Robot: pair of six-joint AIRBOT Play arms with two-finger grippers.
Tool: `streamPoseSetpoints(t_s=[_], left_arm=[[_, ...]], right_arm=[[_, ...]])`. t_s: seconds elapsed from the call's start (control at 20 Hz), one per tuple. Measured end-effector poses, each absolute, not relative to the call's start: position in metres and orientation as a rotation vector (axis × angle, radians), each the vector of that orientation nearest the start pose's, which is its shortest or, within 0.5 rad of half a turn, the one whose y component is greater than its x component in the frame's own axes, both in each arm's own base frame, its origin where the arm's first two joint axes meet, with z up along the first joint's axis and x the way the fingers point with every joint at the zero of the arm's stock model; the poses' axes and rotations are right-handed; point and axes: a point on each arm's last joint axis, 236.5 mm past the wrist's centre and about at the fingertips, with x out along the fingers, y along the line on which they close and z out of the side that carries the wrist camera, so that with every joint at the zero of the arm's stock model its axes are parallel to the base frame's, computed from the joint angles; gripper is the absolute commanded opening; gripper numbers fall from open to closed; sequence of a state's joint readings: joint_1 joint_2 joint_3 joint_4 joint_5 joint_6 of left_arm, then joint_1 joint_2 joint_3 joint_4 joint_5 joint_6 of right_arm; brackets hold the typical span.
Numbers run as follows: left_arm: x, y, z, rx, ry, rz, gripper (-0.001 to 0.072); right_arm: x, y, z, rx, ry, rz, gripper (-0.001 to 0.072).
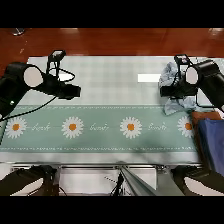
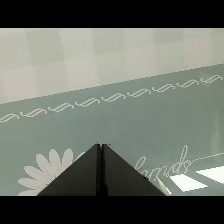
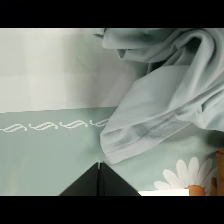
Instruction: Fold the shirts.
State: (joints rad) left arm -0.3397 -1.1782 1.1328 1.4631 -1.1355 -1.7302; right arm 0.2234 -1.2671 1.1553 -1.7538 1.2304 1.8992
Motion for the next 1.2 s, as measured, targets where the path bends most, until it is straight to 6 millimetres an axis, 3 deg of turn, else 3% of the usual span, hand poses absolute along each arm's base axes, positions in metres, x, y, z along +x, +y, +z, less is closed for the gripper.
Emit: streamPoseSetpoints(t_s=[0.9,1.1,1.15,1.2], left_arm=[[0.349,-0.148,0.039,-0.035,1.211,-0.263,0.0028],[0.351,-0.148,0.039,-0.037,1.203,-0.263,0.0043],[0.356,-0.150,0.040,-0.040,1.186,-0.264,0.0211],[0.362,-0.151,0.040,-0.044,1.163,-0.266,0.0639]], right_arm=[[0.365,0.041,0.010,-0.035,1.300,-0.131,0.0025],[0.378,0.044,0.014,-0.031,1.243,-0.115,0.0030],[0.387,0.044,0.017,-0.037,1.203,-0.110,0.0166],[0.397,0.043,0.020,-0.049,1.159,-0.107,0.0611]])
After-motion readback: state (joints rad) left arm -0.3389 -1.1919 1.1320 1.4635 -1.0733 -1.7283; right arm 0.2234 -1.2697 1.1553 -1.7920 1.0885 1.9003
